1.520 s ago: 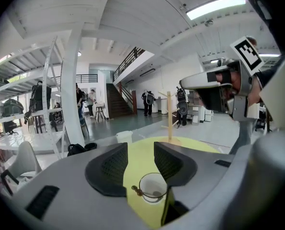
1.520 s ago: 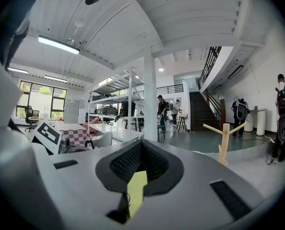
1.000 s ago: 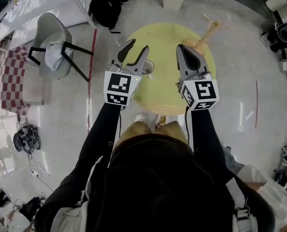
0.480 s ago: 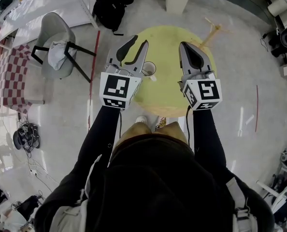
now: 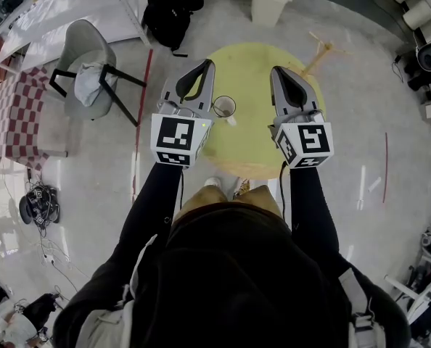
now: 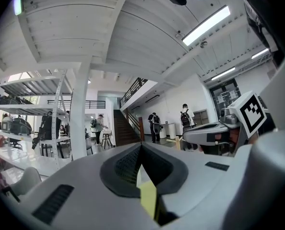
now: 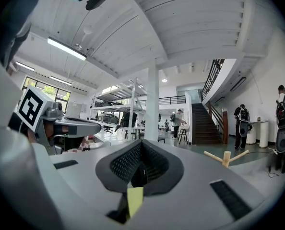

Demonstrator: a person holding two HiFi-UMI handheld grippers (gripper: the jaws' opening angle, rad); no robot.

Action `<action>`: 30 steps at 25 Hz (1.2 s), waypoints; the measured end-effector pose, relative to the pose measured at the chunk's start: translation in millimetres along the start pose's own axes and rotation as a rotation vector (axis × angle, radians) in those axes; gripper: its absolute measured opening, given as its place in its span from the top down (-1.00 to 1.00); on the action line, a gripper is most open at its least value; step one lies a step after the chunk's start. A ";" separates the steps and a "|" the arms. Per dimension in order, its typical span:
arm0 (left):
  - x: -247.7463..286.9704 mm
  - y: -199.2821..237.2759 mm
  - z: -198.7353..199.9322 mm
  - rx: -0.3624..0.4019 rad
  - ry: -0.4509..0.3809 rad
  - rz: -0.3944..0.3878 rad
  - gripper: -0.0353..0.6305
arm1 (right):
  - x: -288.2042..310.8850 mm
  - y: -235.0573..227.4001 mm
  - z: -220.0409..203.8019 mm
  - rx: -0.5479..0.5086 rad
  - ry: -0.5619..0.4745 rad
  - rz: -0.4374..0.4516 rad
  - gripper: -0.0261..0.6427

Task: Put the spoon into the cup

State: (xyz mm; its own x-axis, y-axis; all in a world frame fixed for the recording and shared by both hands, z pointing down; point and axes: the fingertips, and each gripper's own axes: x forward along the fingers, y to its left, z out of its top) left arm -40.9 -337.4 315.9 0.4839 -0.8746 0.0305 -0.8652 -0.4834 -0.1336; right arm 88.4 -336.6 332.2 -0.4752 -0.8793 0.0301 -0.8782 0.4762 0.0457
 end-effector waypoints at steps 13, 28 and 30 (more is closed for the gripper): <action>2.6 -7.9 -0.7 0.006 0.001 -0.033 0.85 | 0.7 1.8 -1.3 -0.006 0.003 0.004 0.84; 0.2 -2.9 1.9 0.019 0.001 -0.027 0.85 | 1.7 12.5 0.5 -0.078 0.006 0.012 0.84; 0.4 -2.7 1.3 0.021 0.002 -0.028 0.85 | 1.4 13.2 -1.1 -0.079 0.009 0.016 0.85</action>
State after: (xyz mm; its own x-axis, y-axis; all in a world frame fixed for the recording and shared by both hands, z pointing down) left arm -38.3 -336.4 315.0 0.5072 -0.8610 0.0368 -0.8485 -0.5064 -0.1537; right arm 76.2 -331.5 334.0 -0.4880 -0.8719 0.0403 -0.8635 0.4890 0.1236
